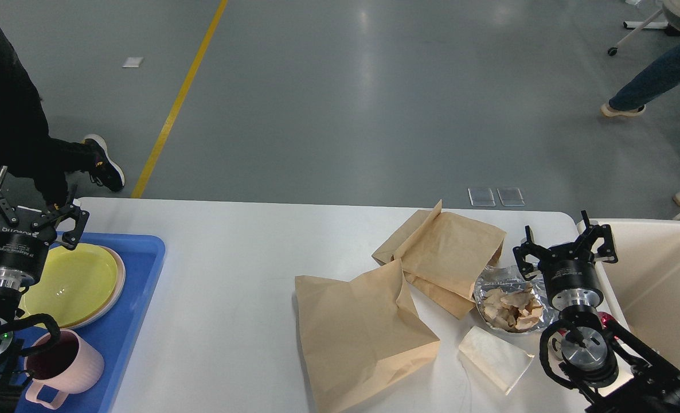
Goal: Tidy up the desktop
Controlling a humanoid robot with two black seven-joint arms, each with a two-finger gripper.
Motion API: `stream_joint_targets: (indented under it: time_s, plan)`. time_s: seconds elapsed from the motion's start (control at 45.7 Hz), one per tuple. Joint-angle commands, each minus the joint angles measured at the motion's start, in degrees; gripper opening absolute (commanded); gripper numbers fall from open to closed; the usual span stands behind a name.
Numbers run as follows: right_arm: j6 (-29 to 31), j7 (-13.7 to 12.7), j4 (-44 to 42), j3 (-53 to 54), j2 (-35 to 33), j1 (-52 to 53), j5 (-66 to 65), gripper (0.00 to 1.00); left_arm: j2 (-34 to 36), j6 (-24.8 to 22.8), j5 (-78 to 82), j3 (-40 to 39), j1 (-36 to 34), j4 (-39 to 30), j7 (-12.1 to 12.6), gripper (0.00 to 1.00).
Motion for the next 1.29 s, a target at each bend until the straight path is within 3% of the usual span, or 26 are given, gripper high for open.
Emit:
stream_joint_targets:
  time_s: [0.0, 0.678, 1.269]
  plan:
    - [0.0, 0.0, 0.0, 0.0, 0.0, 0.0, 0.0, 1.00, -0.1, -0.1, -0.4, 0.1, 0.2, 0.2, 0.6, 0.96]
    - [0.0, 0.0, 0.0, 0.0, 0.0, 0.0, 0.0, 1.00, 0.6, -1.0, -2.6, -3.8, -0.1, 0.2, 0.8, 0.96]
    - [0.0, 0.0, 0.0, 0.0, 0.0, 0.0, 0.0, 1.00, -0.3, -4.6, -2.9, -3.1, 1.7, 0.1, 0.8, 0.96]
